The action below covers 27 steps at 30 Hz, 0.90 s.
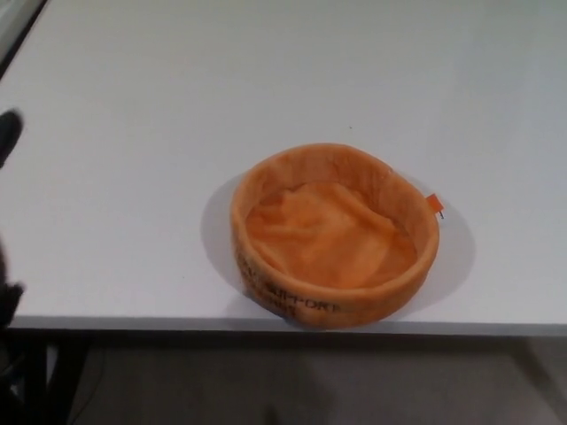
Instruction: A soft plate is kept in the center of the table close to the robot and the robot uses its left hand to pick up the plate, turns it upside down and places it back on the table
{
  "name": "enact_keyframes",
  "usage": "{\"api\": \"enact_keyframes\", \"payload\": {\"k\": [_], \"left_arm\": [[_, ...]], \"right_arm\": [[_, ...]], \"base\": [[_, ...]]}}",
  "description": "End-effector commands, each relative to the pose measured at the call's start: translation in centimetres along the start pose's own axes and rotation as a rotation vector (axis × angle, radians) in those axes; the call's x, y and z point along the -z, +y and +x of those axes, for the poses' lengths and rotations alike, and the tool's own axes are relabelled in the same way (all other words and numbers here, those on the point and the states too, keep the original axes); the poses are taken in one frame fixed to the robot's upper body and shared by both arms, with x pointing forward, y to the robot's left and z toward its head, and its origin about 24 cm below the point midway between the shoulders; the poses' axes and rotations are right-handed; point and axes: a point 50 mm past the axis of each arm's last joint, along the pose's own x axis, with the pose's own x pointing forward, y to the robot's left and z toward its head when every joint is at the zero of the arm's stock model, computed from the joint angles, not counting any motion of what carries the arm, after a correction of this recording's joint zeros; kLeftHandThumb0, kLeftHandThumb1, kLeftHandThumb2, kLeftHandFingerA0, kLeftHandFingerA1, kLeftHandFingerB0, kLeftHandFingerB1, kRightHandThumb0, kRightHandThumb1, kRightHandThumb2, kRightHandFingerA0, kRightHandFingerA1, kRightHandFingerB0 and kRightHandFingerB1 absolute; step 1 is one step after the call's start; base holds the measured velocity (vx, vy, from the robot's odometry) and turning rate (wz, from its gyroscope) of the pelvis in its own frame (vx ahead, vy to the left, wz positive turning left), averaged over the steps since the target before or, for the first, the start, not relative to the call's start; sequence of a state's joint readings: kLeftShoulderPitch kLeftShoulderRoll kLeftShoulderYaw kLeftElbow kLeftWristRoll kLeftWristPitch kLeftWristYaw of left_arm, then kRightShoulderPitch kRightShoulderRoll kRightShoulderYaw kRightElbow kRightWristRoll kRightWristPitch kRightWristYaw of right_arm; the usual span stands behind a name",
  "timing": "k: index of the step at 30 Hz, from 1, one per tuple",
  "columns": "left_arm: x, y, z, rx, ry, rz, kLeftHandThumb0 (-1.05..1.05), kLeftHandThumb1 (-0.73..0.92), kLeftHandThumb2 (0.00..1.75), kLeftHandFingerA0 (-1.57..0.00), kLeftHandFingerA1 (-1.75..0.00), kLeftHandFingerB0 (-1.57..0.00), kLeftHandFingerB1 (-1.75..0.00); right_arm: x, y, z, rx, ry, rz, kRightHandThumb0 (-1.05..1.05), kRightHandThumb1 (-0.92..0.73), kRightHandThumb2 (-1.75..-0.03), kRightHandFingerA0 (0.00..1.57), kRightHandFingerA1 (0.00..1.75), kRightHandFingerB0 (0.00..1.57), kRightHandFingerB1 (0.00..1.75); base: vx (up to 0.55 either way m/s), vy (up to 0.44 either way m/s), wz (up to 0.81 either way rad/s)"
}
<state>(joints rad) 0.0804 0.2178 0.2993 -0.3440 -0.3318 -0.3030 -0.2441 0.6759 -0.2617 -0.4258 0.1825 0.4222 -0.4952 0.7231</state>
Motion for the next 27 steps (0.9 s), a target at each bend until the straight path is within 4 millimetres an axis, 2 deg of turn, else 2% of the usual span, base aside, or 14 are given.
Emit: {"api": "enact_keyframes", "payload": {"k": [1,3,4,5,6,9,10,11,12,13,19,22,26,27], "left_arm": [[0.0,-0.5,2.8,0.029,0.024,0.131,-0.90,0.66,1.11,-0.04,-0.46,-0.09,-0.33],[-0.2,-0.7,4.0,0.047,-0.002,0.150,-0.89,0.66,1.11,-0.03,-0.45,-0.09,-0.32],[-0.2,-1.0,5.0,0.057,-0.020,0.169,-0.92,0.67,1.11,-0.09,-0.46,-0.01,-0.37],[-0.3,-1.1,5.9,0.063,-0.033,0.185,-0.92,0.67,1.11,-0.09,-0.46,-0.01,-0.37],[-0.3,-1.3,6.5,0.065,-0.041,0.192,-0.39,0.31,1.00,-0.01,-0.50,0.00,-0.48],[-1.0,-2.2,8.6,0.104,-0.070,0.265,-0.39,0.34,1.02,0.00,-0.51,0.00,-0.49],[-1.0,-2.4,9.1,0.111,-0.073,0.284,-0.98,0.87,0.67,-0.15,-0.35,-0.17,-0.27],[-1.1,-2.7,9.7,0.121,-0.075,0.305,-0.39,0.32,1.01,-0.01,-0.51,0.00,-0.49],[-1.2,-2.9,10.0,0.128,-0.078,0.314,-0.39,0.32,1.01,-0.01,-0.51,0.00,-0.49],[-1.1,-3.4,10.6,0.145,-0.079,0.339,-0.97,0.86,0.67,-0.15,-0.37,-0.17,-0.26],[-0.6,-4.7,12.4,0.231,-0.094,0.447,-0.93,0.84,0.66,-0.18,-0.38,-0.17,-0.28],[-0.4,-5.0,12.8,0.280,-0.113,0.505,-0.90,0.85,0.66,-0.18,-0.37,-0.16,-0.29],[0.6,-5.7,12.9,0.379,-0.071,0.667,-0.94,0.85,0.67,-0.19,-0.36,-0.20,-0.27],[0.9,-5.9,12.9,0.405,-0.059,0.703,-0.95,0.85,0.67,-0.18,-0.37,-0.19,-0.27]], "right_arm": [[-0.5,-0.2,0.5,0.001,-0.008,-0.014,-0.86,-0.92,-0.73,0.10,0.34,0.00,0.14],[-0.3,-0.4,0.6,0.000,-0.011,-0.023,-0.84,-0.92,-0.73,0.10,0.35,0.00,0.14],[-0.3,-0.5,0.7,0.002,-0.013,-0.020,-0.83,-0.92,-0.69,0.10,0.36,0.00,0.18],[-0.3,-0.4,0.8,0.007,-0.014,-0.016,-0.83,-0.92,-0.69,0.10,0.36,0.00,0.18],[-0.4,-0.4,0.8,0.005,-0.018,-0.015,-0.83,-0.92,-0.68,0.10,0.37,0.00,0.18],[-0.6,-0.4,0.9,0.005,-0.025,-0.033,-0.85,-0.92,-0.71,0.13,0.38,0.00,0.20],[-0.6,-0.4,1.0,0.004,-0.027,-0.037,-0.82,-0.92,-0.70,0.11,0.37,0.00,0.19],[-0.6,-0.4,1.0,0.003,-0.027,-0.035,-0.80,-0.74,-1.11,0.07,0.46,0.00,0.19],[-0.5,-0.4,0.9,0.003,-0.029,-0.033,-0.80,-0.74,-1.11,0.07,0.46,0.00,0.19],[-0.7,-0.4,0.9,0.001,-0.033,-0.030,-0.82,-0.92,-0.70,0.11,0.39,0.00,0.19],[-0.8,-0.5,1.3,-0.012,-0.039,-0.019,-0.82,-0.92,-0.70,0.11,0.39,0.00,0.19],[-0.5,-0.7,1.4,-0.011,-0.036,-0.014,-0.82,-0.92,-0.69,0.11,0.38,0.01,0.19],[-0.6,-0.7,1.3,-0.009,-0.025,-0.028,-0.84,-0.92,-0.70,0.13,0.38,0.01,0.20],[-0.4,-0.9,1.5,-0.009,-0.020,-0.029,-0.89,-0.77,-0.86,0.11,0.40,0.03,0.14]], "base": [[0.00,0.000,0.00],[0.00,0.000,0.00],[0.00,0.000,0.00],[0.00,0.000,0.00],[0.00,0.000,0.00],[0.00,0.000,0.00],[0.00,0.000,0.00],[0.00,0.000,0.00],[0.00,0.000,0.00],[0.00,0.000,0.00],[0.00,0.000,0.00],[0.00,0.000,0.00],[0.00,0.000,0.00],[0.00,0.000,0.00]]}}
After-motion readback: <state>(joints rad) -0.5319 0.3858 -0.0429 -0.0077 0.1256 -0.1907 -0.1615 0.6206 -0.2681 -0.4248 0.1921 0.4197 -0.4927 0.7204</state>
